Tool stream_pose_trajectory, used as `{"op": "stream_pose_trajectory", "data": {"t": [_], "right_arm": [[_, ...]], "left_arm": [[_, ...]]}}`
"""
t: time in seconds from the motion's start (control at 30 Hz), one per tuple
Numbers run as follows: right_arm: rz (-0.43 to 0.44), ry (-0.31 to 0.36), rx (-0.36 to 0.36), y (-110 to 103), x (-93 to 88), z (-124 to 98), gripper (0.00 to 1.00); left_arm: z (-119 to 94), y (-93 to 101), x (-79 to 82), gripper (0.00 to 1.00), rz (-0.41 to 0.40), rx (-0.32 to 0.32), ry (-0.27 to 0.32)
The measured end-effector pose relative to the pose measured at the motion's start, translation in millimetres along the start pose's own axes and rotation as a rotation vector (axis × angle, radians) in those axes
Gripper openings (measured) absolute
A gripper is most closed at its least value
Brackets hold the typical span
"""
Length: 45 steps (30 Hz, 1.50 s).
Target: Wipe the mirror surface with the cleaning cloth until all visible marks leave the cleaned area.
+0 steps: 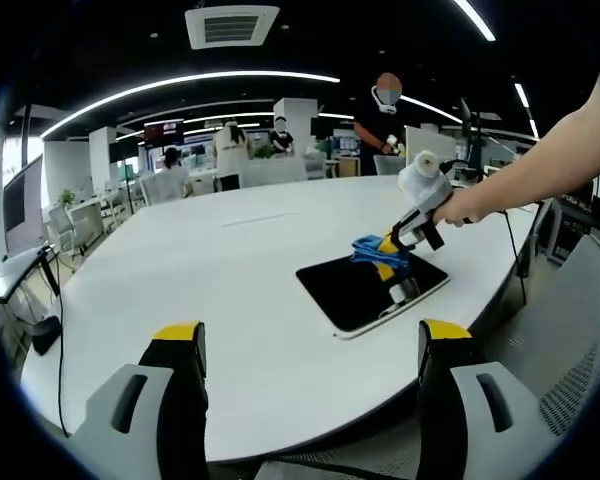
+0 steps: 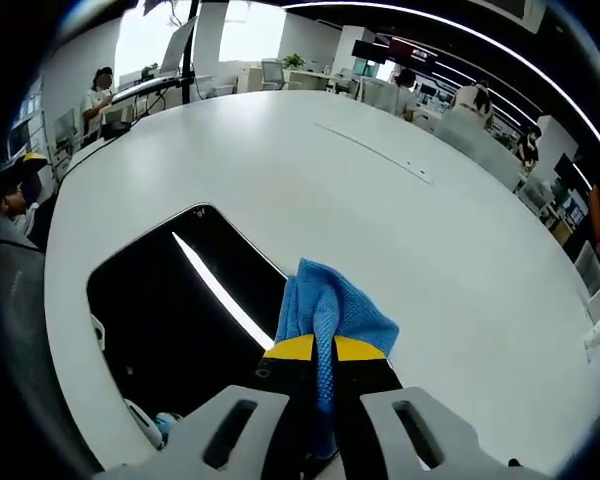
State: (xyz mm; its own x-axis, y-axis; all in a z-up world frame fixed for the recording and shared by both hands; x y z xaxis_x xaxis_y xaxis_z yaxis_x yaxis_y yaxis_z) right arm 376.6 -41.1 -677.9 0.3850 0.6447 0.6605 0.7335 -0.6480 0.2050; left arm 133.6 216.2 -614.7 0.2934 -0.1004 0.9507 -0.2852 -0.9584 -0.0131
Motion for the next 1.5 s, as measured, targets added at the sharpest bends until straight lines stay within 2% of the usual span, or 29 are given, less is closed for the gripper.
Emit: {"op": "stream_pose_trajectory", "data": {"t": [0.33,1.07,1.5], "right_arm": [[0.016,0.019,0.003,-0.1,-4.8,-1.2,0.00],[0.024,0.084,0.049,-37.7,-24.4,-31.0,0.00],[0.023,0.094,0.079,-48.7,-32.6,-40.8,0.00]], "left_arm": [[-0.2,0.3,0.7,0.85,-0.001,0.003,0.002],[-0.1,-0.2,1.7,0.85,-0.002,0.004,0.005],[-0.5,-1.4,2.5,0.85,-0.003,0.004,0.010]]}}
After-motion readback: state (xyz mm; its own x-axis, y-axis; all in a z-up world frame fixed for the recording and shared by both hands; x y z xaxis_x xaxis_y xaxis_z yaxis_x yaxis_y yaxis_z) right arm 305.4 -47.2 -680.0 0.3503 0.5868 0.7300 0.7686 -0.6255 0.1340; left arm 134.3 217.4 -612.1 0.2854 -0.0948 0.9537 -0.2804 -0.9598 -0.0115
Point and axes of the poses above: the point that each gripper's makers call its tool centre point, and the gripper's own axes: z roughly forward along the fingers, y roughly to its right, x roughly out of its top, the point moved 8 cm from there along -z, roughly backward along the fingers, and after that the axes turned 1 degree about y, right-handed, at the moved point
